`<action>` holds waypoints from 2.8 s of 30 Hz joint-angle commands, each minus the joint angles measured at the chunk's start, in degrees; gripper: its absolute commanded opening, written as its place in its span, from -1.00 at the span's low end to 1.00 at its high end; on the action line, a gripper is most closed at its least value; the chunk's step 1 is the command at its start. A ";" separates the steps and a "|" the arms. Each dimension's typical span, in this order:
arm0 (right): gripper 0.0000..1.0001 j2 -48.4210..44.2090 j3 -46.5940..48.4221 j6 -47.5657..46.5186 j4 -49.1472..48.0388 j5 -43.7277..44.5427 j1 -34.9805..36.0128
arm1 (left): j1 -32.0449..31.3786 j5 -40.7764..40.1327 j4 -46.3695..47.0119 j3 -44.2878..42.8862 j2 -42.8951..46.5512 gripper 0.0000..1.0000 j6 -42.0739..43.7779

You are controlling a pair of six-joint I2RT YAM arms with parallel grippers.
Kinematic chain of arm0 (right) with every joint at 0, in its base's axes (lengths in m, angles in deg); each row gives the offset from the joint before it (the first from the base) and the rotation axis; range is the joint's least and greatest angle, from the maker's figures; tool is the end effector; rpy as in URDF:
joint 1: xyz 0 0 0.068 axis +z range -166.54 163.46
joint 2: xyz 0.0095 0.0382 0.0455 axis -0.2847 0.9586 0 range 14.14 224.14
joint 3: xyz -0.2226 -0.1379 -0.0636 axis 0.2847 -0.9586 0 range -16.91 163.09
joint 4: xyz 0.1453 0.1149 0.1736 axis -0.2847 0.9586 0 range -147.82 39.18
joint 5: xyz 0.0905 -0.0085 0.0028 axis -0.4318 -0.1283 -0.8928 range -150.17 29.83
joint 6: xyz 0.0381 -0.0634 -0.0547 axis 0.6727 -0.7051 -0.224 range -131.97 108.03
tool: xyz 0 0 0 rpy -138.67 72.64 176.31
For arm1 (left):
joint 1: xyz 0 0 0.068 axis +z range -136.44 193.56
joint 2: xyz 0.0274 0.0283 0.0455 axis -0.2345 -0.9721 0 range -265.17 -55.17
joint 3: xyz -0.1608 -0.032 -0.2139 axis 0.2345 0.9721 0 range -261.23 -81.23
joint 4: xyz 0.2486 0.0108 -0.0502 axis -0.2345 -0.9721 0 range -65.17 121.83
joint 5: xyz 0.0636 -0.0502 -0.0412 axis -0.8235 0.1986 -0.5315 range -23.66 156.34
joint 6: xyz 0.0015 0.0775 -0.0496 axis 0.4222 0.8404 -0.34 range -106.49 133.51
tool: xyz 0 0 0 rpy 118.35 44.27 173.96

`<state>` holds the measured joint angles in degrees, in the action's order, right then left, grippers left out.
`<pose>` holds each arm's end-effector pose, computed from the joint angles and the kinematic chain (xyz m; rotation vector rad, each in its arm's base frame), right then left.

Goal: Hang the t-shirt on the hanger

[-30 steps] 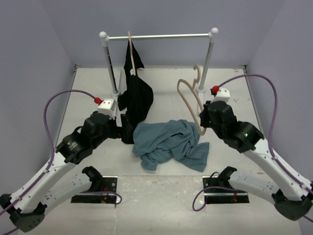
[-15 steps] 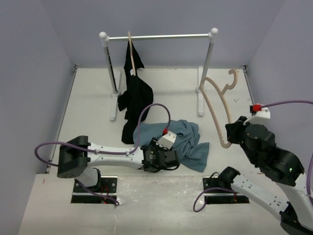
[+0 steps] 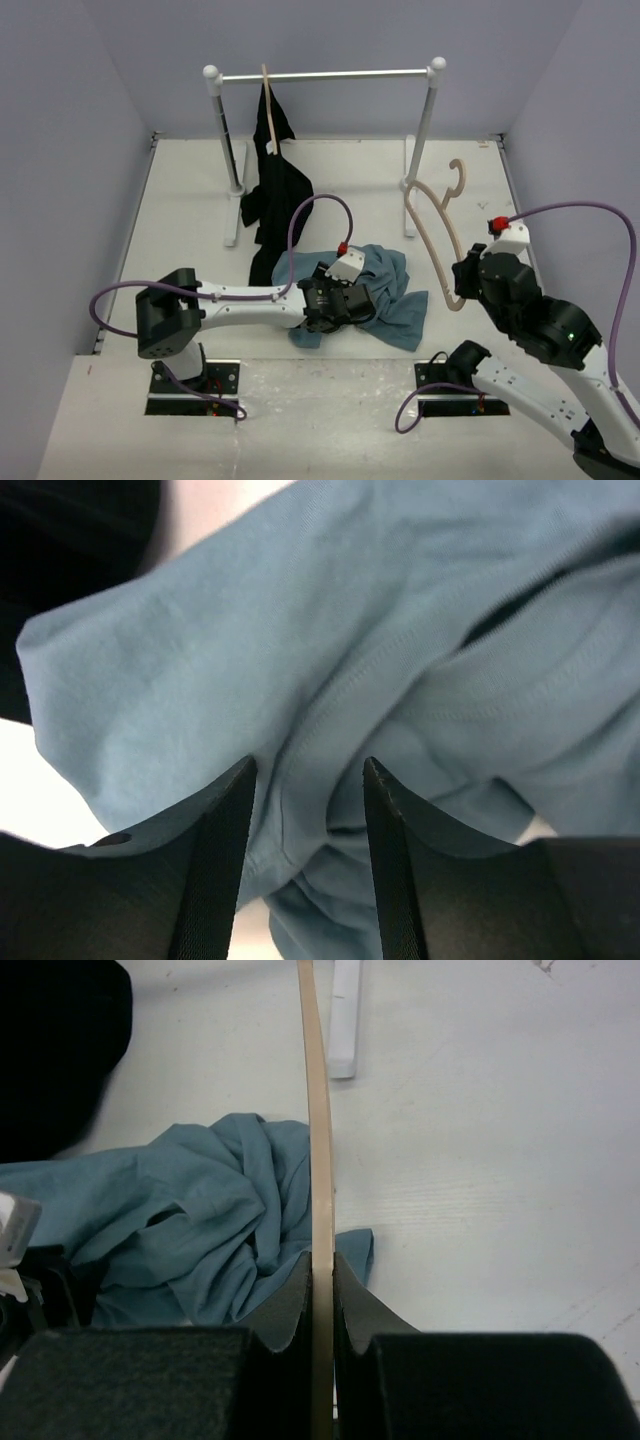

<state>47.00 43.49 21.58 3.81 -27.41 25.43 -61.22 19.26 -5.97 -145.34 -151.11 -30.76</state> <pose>0.1059 0.0352 0.3372 0.1678 2.0602 0.1891 0.1438 -0.2978 0.1765 0.4243 2.2276 0.1493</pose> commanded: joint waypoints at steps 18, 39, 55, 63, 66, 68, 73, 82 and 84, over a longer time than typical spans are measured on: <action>-1.00 -6.43 2.33 -13.69 -5.31 -20.32 -0.03 | 10.63 4.39 7.55 2.54 9.84 -1.00 5.58; -1.00 1.14 19.39 -27.12 11.23 -37.16 0.04 | 27.56 23.60 16.72 -3.91 10.97 -1.00 14.66; -1.00 8.14 16.87 -28.44 9.49 -34.91 0.04 | 28.90 27.59 16.84 -3.99 12.97 -1.00 15.13; -1.00 10.52 17.49 -28.55 6.65 -30.89 -0.03 | 28.90 26.67 13.83 -3.00 17.08 -1.00 16.32; -1.00 9.51 15.75 -31.34 3.31 -34.79 -0.02 | 28.85 29.75 13.97 -3.13 18.69 -1.00 18.34; -1.00 7.57 12.94 -36.03 -1.35 -40.35 0.01 | 28.82 33.43 14.12 -3.47 20.16 -1.00 20.62; -1.00 0.54 4.63 -47.35 -11.60 -52.68 -0.02 | 28.73 43.89 10.40 -6.29 28.62 -1.00 26.09; -1.00 -1.99 7.70 -51.45 -11.20 -62.75 0.04 | 28.73 47.34 -10.28 -15.63 38.44 -1.00 34.16; -1.00 -0.39 8.85 -52.50 -10.77 -65.02 -0.02 | 28.73 46.88 -13.19 -17.33 38.90 -1.00 36.25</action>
<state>44.02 48.76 -26.98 -3.16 -83.83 25.39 -32.68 64.42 -8.11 -158.41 -112.63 -1.25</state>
